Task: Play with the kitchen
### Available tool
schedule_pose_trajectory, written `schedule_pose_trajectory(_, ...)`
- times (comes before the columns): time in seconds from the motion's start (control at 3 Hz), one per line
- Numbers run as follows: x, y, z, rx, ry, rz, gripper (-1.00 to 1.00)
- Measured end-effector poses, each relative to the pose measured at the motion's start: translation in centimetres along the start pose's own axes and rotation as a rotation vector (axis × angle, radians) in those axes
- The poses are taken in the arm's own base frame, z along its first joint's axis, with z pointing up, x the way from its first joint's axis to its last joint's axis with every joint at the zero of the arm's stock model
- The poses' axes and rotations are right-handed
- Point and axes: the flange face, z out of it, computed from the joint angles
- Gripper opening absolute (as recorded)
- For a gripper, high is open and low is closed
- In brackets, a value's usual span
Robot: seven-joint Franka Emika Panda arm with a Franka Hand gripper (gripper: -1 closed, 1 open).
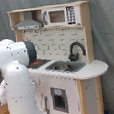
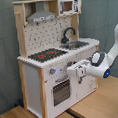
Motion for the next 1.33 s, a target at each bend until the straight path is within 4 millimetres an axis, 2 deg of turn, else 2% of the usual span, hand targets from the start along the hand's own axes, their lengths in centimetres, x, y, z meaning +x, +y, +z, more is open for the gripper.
schedule_pose_trajectory(0.33, -0.24, 0.39, 1.04, 0.004, -0.012, 0.025, 1.0)
schedule_pose_trajectory(0.67, -0.24, 0.39, 1.04, 0.004, -0.012, 0.025, -1.0)
schedule_pose_trajectory(1.33, -0.4, 0.19, 1.08, 0.006, -0.016, 0.22, -1.0)
